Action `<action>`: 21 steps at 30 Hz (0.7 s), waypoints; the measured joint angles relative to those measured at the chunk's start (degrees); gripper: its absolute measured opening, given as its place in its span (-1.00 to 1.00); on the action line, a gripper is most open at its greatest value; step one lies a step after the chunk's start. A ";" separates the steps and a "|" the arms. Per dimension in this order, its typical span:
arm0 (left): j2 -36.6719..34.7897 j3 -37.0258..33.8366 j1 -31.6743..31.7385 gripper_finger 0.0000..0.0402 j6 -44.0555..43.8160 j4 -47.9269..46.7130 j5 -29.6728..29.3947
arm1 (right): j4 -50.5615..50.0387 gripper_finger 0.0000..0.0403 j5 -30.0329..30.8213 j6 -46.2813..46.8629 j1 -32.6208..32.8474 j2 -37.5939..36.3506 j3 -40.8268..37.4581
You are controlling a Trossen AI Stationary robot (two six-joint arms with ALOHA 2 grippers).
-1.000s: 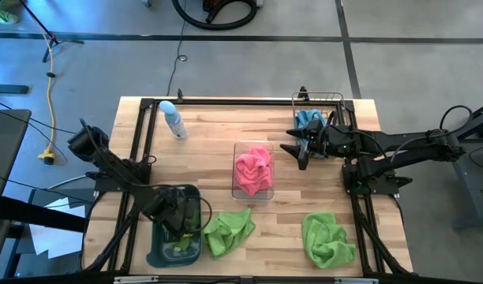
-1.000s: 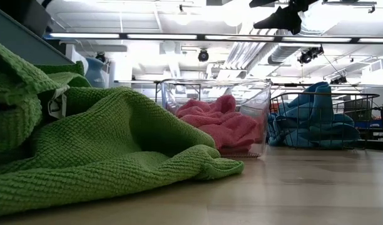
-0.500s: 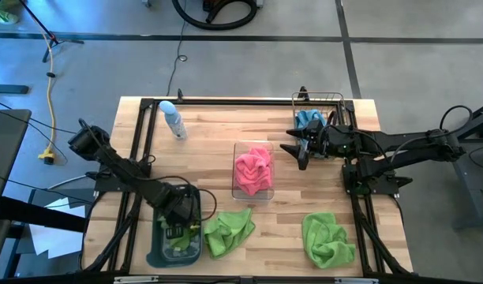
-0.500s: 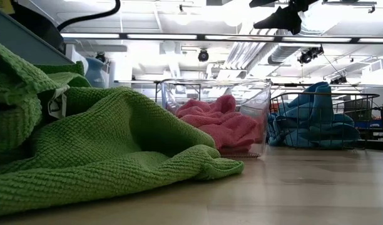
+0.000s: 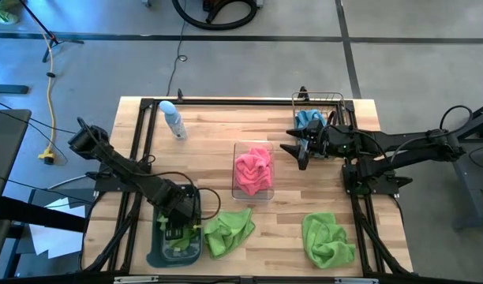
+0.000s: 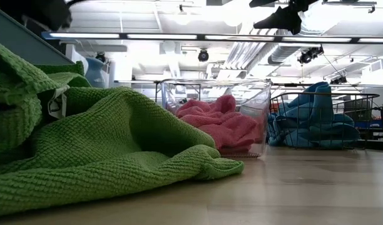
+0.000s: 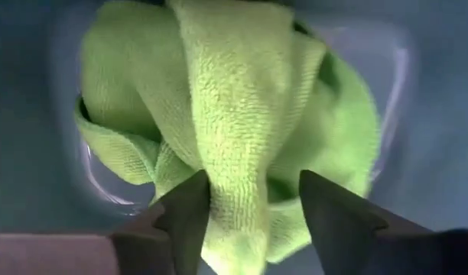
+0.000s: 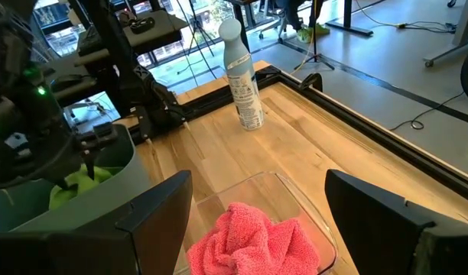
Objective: Sort microfiber towel by color & place in baskets
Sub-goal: Put the top green microfiber cloth into the blue bin, then put the right green microfiber cloth into the blue bin
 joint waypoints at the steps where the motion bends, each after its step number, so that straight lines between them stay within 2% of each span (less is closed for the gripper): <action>1: 0.02 1.16 0.08 -0.02 0.70 -1.35 0.04 | 0.00 0.47 -0.01 0.00 -0.01 -0.01 0.00; 4: 0.00 5.71 0.15 0.07 4.05 -7.71 1.66 | 0.00 0.47 -0.55 0.00 -0.01 -0.01 0.00; 7: 0.02 11.65 0.78 0.11 8.55 -19.70 1.78 | 0.01 0.47 -1.11 0.25 0.01 0.00 0.00; 9: -0.58 15.69 1.58 0.12 10.01 -26.56 -0.60 | 0.14 0.47 -1.10 1.42 0.00 0.00 0.00; 11: -2.09 19.40 2.55 0.12 9.69 -29.10 -4.51 | 0.65 0.47 -1.12 2.95 -0.01 -0.01 0.00; 14: -6.23 22.78 4.29 0.12 6.61 -25.32 -12.53 | 1.57 0.47 -1.15 4.91 -0.01 0.01 0.00; 17: -11.35 23.08 6.43 0.12 5.35 -14.93 -21.84 | 3.01 0.47 -1.30 5.09 0.01 0.01 0.00; 21: -17.22 21.94 9.92 0.12 10.76 -0.36 -32.65 | 6.56 0.47 -1.43 5.14 0.00 0.01 0.00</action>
